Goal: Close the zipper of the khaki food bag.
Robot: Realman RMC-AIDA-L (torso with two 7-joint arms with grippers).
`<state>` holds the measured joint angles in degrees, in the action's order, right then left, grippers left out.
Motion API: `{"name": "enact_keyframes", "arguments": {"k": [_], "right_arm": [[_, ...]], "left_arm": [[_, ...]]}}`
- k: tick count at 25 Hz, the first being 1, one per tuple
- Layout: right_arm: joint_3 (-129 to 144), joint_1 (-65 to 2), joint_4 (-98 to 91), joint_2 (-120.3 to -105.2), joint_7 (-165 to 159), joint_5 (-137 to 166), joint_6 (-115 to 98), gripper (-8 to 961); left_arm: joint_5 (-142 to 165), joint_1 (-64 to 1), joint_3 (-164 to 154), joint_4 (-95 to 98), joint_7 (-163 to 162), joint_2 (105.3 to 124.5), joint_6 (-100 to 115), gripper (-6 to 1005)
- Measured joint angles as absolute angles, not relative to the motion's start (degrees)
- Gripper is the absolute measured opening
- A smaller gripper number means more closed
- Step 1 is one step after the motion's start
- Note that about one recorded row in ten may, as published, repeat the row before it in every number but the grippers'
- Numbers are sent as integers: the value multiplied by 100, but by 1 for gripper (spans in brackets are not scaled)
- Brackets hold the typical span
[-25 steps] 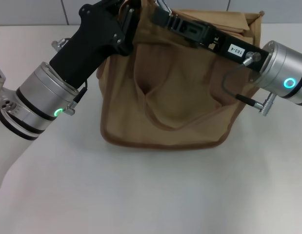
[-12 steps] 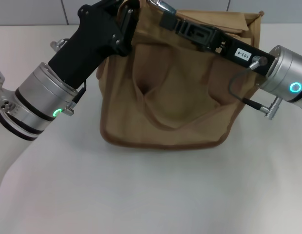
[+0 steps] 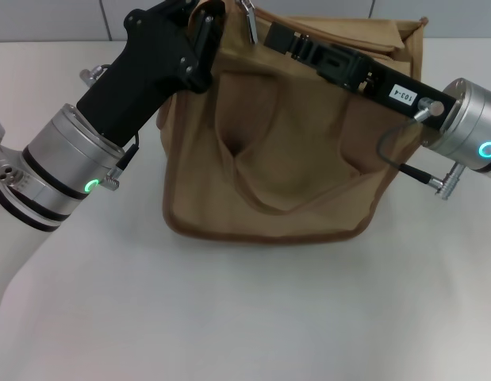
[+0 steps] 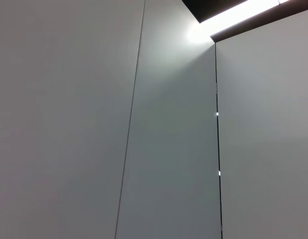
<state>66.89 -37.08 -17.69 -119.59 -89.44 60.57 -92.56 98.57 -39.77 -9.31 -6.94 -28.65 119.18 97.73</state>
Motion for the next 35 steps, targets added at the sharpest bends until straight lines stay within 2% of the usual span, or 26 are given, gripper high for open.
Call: {"name": "enact_keyframes", "arguments": {"k": [8, 13, 18, 35], "right_arm": [[6652, -3666, -1721, -11976, -8625, 5766, -9211, 60], [6659, -3702, -1721, -11975, -8629, 5732, -9138, 228], [6702, -3813, -1721, -11975, -8627, 5756, -8959, 468], [6875, -3848, -1710, -11980, -8685, 5752, -9122, 492]], "left_arm": [[9883, -3993, -932, -713, -2865, 11918, 9792, 134], [9888, -4016, -932, -738, -2866, 11918, 9800, 135], [9888, -4036, -932, -741, -2865, 11918, 9799, 136], [9860, -4061, -932, -747, -2865, 11918, 9762, 139]]}}
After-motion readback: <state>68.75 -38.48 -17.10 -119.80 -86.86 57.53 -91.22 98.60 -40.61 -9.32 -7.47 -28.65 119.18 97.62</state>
